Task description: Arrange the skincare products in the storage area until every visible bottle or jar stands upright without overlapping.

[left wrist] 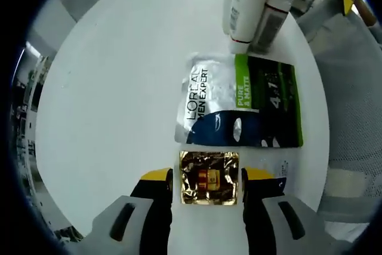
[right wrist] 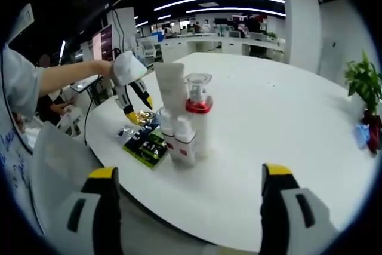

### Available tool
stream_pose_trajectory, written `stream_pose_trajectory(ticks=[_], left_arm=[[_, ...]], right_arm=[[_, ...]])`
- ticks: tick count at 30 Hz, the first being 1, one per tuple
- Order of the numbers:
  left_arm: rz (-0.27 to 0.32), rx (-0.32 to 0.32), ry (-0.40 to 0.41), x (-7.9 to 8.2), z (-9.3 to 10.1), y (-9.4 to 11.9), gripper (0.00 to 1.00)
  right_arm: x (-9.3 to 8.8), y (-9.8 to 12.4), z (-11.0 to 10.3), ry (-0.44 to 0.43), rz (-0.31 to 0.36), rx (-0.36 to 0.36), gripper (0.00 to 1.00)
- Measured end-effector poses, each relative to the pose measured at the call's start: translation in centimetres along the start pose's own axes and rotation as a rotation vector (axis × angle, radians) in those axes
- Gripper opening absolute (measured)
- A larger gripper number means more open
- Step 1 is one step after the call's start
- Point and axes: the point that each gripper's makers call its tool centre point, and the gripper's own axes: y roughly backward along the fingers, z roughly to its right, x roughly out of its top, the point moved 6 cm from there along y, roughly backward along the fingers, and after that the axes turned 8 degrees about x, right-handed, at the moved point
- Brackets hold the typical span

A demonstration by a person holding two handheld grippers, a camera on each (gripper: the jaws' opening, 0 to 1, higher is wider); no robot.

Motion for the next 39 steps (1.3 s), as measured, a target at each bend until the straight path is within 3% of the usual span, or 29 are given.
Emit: stream_pose_trajectory(ticks=[7, 15, 26, 39], left_arm=[[0.032, 0.062, 0.055, -0.2, -0.1, 1.5, 0.5], [0.177, 0.182, 0.188, 0.2, 0.7, 4.3, 0.64], [0.422, 0.267, 0.407, -0.1, 3.0, 8.0, 0.77], [0.539, 0.402, 0.588, -1.8, 6.0, 11.2, 0.9]], right_arm=[[0.4, -0.2, -0.1, 0.02, 0.001, 0.01, 0.99], [0.8, 0.0, -0.1, 0.05, -0.001, 0.017, 0.99], [1.2, 0.1, -0.2, 0.067, 0.005, 0.029, 1.0], [1.8, 0.9, -0.1, 0.093, 0.023, 0.021, 1.0]])
